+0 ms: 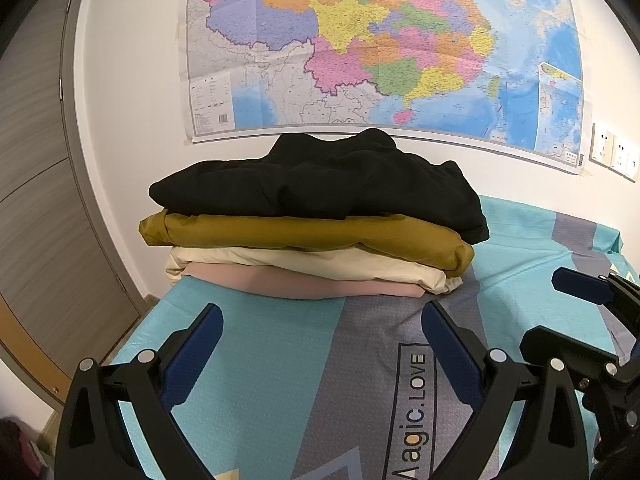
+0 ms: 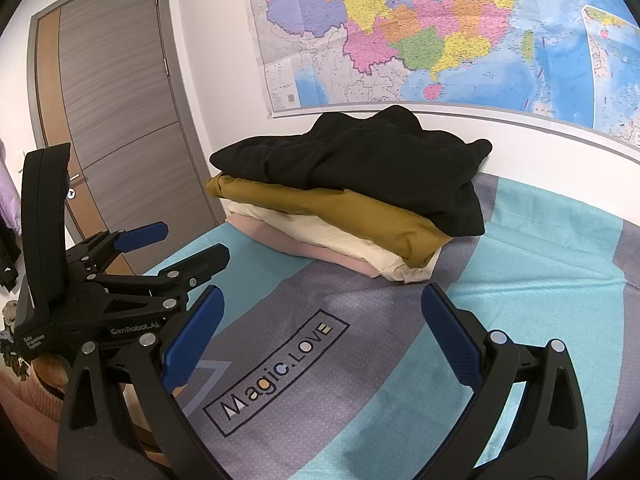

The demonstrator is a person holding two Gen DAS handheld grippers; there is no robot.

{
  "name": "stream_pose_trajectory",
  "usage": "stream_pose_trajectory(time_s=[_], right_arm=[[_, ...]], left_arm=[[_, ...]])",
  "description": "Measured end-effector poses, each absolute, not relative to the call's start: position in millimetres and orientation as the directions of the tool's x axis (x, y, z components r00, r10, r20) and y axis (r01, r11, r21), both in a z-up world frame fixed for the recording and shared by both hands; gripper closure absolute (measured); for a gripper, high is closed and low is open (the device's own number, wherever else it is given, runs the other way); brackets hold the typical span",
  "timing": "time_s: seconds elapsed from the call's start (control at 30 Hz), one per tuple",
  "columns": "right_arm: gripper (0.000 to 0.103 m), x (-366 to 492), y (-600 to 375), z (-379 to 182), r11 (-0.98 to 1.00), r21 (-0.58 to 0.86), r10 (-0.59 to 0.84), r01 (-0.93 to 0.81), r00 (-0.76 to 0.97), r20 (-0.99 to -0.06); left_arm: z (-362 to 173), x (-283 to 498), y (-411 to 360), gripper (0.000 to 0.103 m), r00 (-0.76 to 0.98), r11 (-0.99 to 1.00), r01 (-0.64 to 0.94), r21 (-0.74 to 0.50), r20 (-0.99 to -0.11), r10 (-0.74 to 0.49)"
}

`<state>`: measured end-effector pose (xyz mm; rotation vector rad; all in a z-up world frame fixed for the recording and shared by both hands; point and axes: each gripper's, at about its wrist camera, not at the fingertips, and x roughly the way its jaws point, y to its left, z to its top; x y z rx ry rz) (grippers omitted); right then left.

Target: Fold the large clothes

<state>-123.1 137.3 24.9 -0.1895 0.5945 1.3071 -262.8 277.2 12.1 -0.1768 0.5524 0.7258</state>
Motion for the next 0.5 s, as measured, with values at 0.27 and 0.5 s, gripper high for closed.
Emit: stream_pose_trajectory(time_s=[0.27,0.5], right_arm=[[0.006,-124.4,137.3,24.9,0.27,0.194,0.848,-0.943,0.138,-0.512],[0.006,-123.0,136.7,25.1,0.272,0.199,0.85,-0.942,0.138,-0.509]], left_arm=[[11.9,-262.8,276.2,0.007,0.612,0.739,-0.672,0.035,-0.536,0.582],[11.7,-262.4,276.7,0.007,0.613,0.741,-0.671,0.034,-0.536,0.58]])
